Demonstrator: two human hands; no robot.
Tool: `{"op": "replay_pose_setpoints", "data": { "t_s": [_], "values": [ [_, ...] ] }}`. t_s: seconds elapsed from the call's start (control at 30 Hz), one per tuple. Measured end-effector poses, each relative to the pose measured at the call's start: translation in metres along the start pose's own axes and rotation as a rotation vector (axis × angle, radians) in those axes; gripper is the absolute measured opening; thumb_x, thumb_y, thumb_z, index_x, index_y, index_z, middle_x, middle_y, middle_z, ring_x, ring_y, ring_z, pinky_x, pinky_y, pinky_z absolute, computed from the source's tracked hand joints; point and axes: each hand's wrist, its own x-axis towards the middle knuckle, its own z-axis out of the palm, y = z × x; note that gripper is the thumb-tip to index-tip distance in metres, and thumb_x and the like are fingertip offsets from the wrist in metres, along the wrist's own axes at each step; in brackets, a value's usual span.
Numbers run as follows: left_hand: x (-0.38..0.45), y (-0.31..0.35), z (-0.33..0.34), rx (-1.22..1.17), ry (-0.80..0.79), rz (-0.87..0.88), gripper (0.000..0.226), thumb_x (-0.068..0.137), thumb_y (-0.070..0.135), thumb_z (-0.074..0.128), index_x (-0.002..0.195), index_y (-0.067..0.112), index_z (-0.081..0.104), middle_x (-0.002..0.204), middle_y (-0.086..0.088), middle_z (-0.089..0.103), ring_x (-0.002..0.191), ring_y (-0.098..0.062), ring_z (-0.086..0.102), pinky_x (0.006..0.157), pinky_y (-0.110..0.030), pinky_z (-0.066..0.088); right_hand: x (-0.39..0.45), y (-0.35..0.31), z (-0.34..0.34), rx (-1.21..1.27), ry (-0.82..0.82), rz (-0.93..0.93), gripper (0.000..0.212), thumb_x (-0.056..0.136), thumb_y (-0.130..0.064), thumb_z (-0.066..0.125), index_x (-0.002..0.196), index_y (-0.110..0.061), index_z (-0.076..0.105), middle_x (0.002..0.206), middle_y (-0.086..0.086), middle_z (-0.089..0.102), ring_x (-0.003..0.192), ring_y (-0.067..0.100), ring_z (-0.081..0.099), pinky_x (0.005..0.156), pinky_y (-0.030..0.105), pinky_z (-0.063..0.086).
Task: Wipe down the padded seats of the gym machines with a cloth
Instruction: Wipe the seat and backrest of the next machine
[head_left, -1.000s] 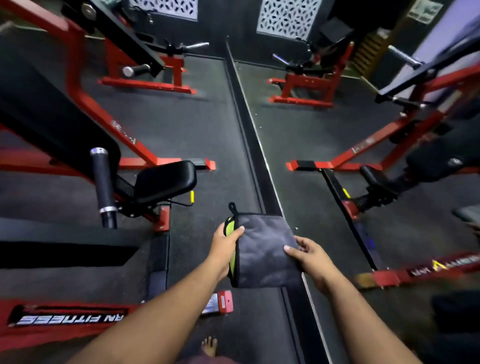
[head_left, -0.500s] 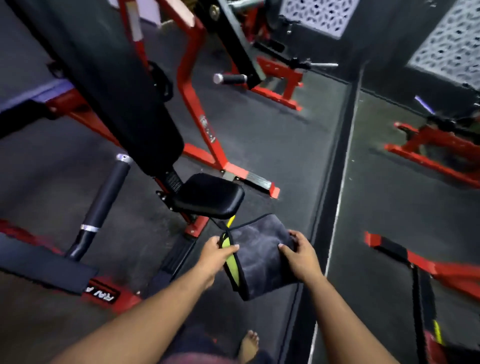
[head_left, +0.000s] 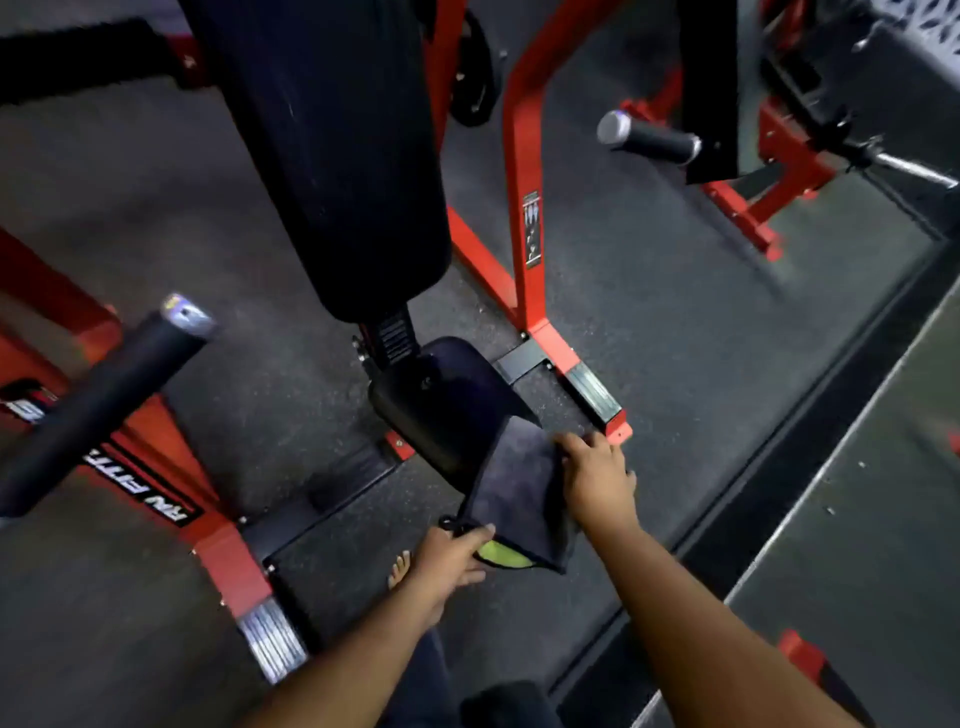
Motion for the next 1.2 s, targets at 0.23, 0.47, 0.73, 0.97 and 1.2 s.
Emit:
{"op": "replay_pose_setpoints", "data": {
  "t_s": [0.23, 0.47, 0.73, 0.97, 1.2],
  "values": [
    [0.094, 0.014, 0.051, 0.065, -0.033, -0.013, 0.011, 0.097, 0.025, 0.07, 0.093, 0.017, 0.063, 0.091, -0.006, 0.068, 0.079, -0.019, 0.064, 0.063, -0.032, 0.047, 0.151, -0.016, 0.048, -0.348, -0.009, -0.282, 0.047, 0.097, -0.023, 0.046, 0.137, -0.044, 0.056, 0.124, 0.005, 0.053, 0.123, 0.031, 0.044, 0.106, 0.069, 0.033],
    [0.165, 0.027, 0.023, 0.513, 0.472, 0.294, 0.008, 0.093, 0.024, 0.067, 0.099, 0.029, 0.067, 0.09, 0.008, 0.07, 0.086, -0.015, 0.068, 0.069, -0.029, 0.047, 0.235, -0.016, 0.136, -0.302, -0.389, -0.386, 0.102, 0.079, -0.092, 0.033, 0.158, -0.047, -0.012, 0.169, -0.001, -0.023, 0.154, 0.039, -0.021, 0.103, 0.087, 0.004],
    [0.247, 0.039, 0.035, 0.333, 0.767, 0.282, 0.065, 0.091, 0.039, 0.035, 0.155, 0.031, 0.04, 0.168, 0.012, 0.023, 0.154, -0.004, 0.012, 0.127, -0.048, 0.007, 0.205, 0.007, 0.149, -0.34, -0.47, -0.436, 0.093, 0.083, -0.091, 0.021, 0.155, -0.048, -0.02, 0.163, -0.002, -0.038, 0.148, 0.044, -0.033, 0.106, 0.085, 0.013],
    [0.266, 0.028, 0.04, 0.411, 0.876, 0.33, 0.076, 0.085, 0.047, 0.023, 0.159, 0.031, 0.033, 0.168, 0.015, 0.018, 0.154, 0.002, 0.002, 0.126, -0.045, 0.001, 0.254, -0.016, 0.164, -0.325, -0.442, -0.505, 0.075, 0.098, -0.069, 0.029, 0.159, -0.046, -0.009, 0.167, -0.004, -0.028, 0.153, 0.048, -0.009, 0.105, 0.071, 0.032],
    [0.272, 0.029, 0.042, 0.581, 0.847, 0.261, 0.077, 0.087, 0.052, 0.016, 0.161, 0.032, 0.024, 0.17, 0.015, 0.006, 0.157, -0.004, -0.007, 0.127, -0.05, 0.0, 0.302, -0.04, 0.164, -0.292, -0.492, -0.596, 0.09, 0.087, -0.085, 0.034, 0.159, -0.048, -0.006, 0.167, -0.011, -0.028, 0.153, 0.044, -0.021, 0.103, 0.085, 0.019]
  ]
}}
